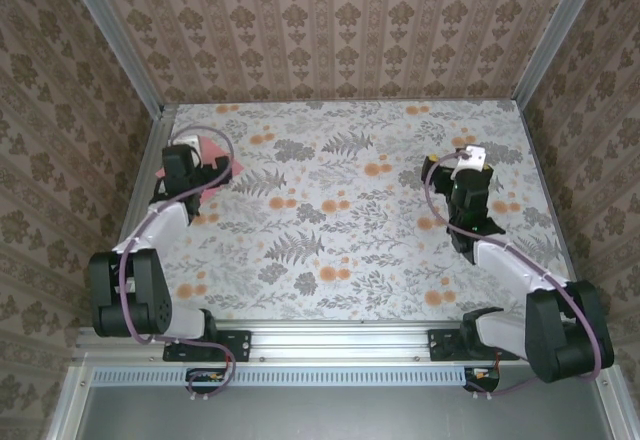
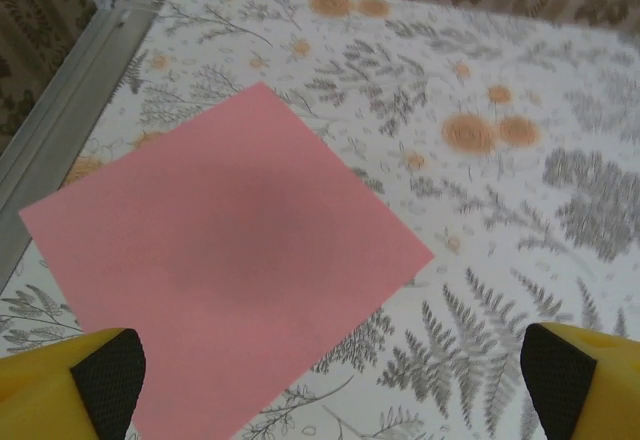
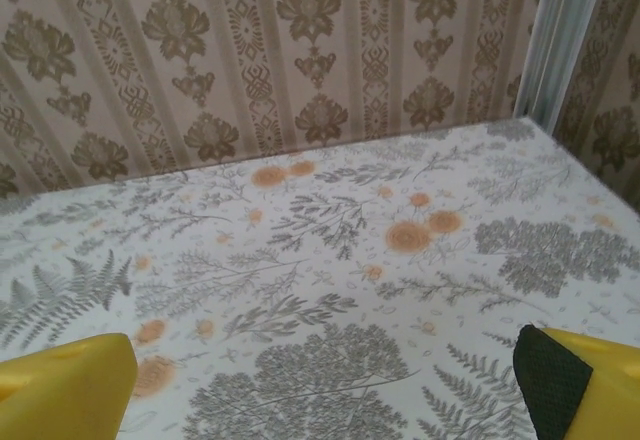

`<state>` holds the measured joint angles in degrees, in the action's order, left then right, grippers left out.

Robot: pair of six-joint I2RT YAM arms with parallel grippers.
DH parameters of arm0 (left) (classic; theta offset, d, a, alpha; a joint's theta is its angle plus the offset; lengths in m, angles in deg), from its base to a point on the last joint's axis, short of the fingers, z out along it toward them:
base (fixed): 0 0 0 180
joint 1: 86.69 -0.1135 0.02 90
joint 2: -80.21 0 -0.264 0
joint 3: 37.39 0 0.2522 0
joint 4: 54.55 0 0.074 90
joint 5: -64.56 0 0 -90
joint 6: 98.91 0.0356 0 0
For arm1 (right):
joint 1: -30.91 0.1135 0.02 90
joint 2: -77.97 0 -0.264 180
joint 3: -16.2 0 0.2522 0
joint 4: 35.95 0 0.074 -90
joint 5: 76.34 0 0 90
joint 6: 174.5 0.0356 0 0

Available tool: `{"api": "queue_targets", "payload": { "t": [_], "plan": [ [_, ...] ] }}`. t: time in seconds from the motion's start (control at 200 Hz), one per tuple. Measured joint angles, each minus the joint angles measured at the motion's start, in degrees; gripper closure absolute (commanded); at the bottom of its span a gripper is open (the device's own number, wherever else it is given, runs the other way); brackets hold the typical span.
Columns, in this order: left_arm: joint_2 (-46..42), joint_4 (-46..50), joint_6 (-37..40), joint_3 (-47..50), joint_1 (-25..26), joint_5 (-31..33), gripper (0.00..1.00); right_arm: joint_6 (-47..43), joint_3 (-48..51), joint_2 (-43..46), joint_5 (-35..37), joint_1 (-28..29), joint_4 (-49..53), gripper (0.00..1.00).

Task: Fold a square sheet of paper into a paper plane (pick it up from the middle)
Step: Move the square sheet of paper to the center of the table.

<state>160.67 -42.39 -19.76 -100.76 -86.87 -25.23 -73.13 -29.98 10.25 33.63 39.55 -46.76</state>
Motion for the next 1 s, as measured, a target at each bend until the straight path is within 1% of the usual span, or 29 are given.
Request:
{"api": "queue_targets", "payload": {
  "t": [0.095, 0.16, 0.24, 0.325, 0.45, 0.555, 0.86, 1.0],
  "plan": [
    [1.7, 5.9, -4.2, -6.0, -1.3, -1.0, 0.0, 4.9, -7.9, -1.1, -1.6, 0.0, 11.6, 0.0],
    [3.5, 9.0, -6.7, -8.6, -2.3, -2.1, 0.0, 7.8, -13.1, -3.4, -3.9, 0.0, 17.6, 0.0],
    [7.3, 12.9, -10.0, -11.6, -3.7, -3.5, 0.0, 11.1, -17.4, -6.8, -7.1, 0.0, 22.1, 0.0],
    [12.8, 16.5, -13.1, -15.1, -5.3, -5.2, 0.0, 14.8, -19.0, -9.9, -10.8, 0.0, 25.1, 0.0],
    [21.4, 20.6, -16.0, -20.5, -6.9, -7.1, 0.0, 18.1, -19.1, -12.9, -17.0, 0.1, 27.8, 0.0],
    [27.6, 24.1, -16.6, -26.0, -7.0, -7.9, 0.0, 19.3, -19.4, -15.1, -20.6, 0.7, 28.6, 0.0],
    [40.3, 32.6, -15.9, -42.7, -6.1, -7.9, 0.02, 21.5, -20.9, -19.7, -27.3, 1.9, 29.2, 0.0],
    [44.8, 35.8, -15.0, -47.1, -4.2, -7.9, 0.02, 22.1, -21.6, -21.0, -28.9, 2.6, 29.2, 0.0]
  ]
}}
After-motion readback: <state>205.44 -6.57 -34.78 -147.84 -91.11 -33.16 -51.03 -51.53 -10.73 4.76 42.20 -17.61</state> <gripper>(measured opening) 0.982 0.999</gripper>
